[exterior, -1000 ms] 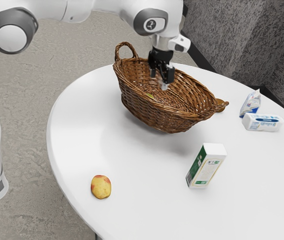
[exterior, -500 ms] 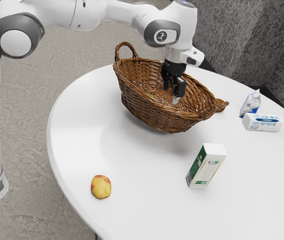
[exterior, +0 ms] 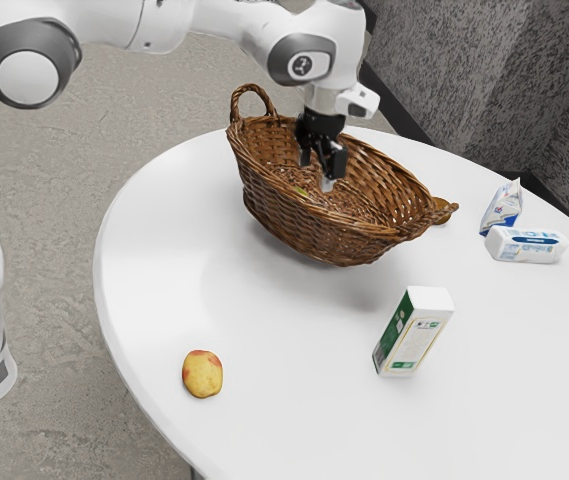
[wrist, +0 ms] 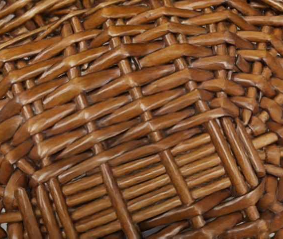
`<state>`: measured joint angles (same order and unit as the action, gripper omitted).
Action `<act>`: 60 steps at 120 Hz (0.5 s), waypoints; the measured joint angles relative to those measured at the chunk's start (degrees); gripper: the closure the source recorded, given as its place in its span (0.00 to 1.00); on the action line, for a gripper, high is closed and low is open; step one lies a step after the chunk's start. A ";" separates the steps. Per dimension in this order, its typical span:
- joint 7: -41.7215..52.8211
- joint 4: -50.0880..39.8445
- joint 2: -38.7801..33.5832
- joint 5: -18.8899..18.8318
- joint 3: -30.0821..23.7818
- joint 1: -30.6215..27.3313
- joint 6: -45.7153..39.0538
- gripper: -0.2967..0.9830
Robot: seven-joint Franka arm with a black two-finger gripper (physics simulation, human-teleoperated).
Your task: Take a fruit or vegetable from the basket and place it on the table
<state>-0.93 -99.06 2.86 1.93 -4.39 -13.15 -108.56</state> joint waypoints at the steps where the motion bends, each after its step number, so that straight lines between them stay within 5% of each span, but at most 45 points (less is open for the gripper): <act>1: 0.00 -0.01 0.04 0.01 0.00 0.20 -0.03 0.23; 60: 0.03 -2.74 0.53 0.17 0.00 -0.14 -1.97 0.23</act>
<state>-0.90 -101.81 3.39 2.10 -4.39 -13.29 -110.53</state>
